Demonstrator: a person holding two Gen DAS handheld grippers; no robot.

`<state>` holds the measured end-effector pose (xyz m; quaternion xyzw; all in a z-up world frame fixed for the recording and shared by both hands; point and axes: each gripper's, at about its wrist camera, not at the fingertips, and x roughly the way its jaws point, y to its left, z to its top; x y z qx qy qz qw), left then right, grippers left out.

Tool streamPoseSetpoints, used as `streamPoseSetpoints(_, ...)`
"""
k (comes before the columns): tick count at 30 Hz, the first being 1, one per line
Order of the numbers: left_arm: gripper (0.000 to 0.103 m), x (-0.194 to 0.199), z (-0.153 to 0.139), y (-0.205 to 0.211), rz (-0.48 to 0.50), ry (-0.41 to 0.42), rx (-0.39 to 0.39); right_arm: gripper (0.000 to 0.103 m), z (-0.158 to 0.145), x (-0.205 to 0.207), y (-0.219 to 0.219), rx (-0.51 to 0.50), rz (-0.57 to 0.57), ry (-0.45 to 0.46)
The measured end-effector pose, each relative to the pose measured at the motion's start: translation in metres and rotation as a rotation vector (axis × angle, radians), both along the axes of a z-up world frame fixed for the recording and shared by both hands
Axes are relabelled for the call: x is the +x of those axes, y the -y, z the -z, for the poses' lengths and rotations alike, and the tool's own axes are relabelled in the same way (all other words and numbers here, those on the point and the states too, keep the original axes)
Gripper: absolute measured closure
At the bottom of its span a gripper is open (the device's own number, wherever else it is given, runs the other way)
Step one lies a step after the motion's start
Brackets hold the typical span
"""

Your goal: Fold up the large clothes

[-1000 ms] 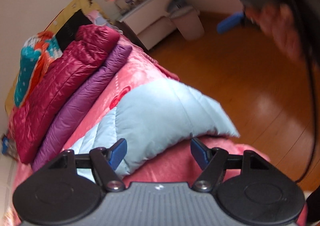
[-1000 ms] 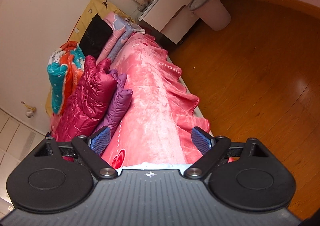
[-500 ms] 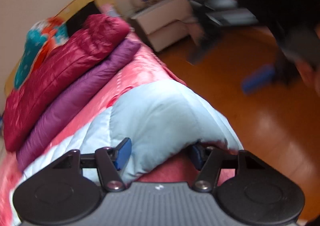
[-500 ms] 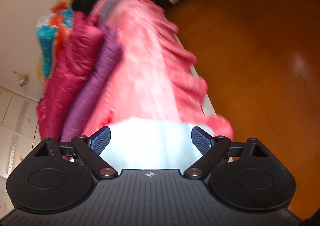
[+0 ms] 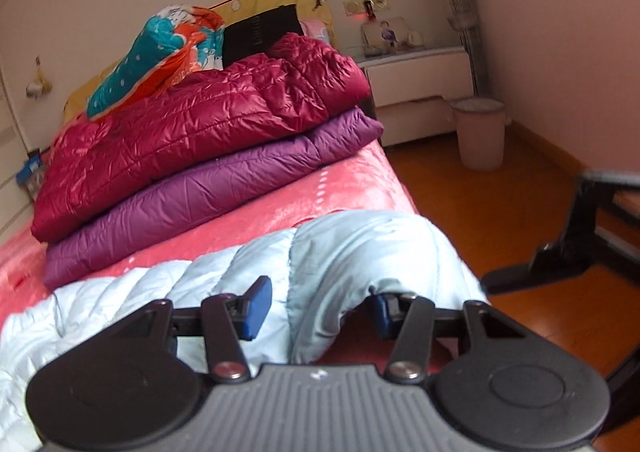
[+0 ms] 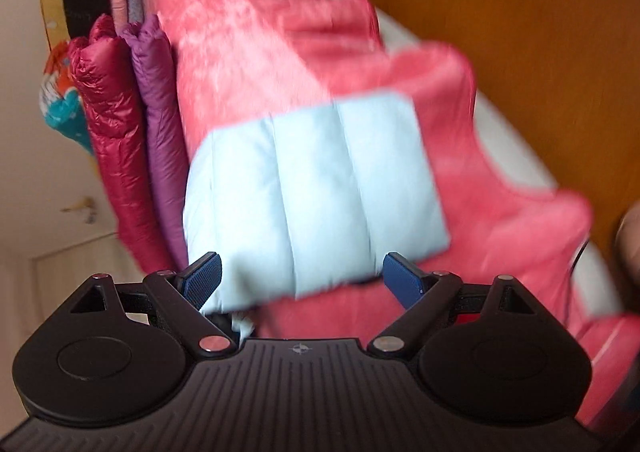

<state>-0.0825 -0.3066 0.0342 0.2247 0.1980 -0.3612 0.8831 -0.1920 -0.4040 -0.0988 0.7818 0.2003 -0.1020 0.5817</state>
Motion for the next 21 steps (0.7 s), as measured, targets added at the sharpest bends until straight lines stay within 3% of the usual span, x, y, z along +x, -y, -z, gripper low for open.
streamPoseSetpoints(5,0.052,0.005,-0.005,-0.012,-0.03,-0.055,-0.086,0.0,0.015,0.003,-0.014,0.131,0.123,0.14)
streamPoseSetpoints(10,0.052,0.009,-0.009,-0.022,-0.055,-0.1,-0.156,0.0,0.027,0.013,-0.025,0.181,0.231,0.184)
streamPoseSetpoints(16,0.052,0.019,-0.013,-0.026,-0.091,-0.135,-0.232,0.0,0.03,0.012,-0.039,0.209,0.35,0.221)
streamPoseSetpoints(21,0.052,0.032,-0.017,-0.029,-0.133,-0.159,-0.29,0.0,0.015,0.006,-0.038,0.151,0.311,0.272)
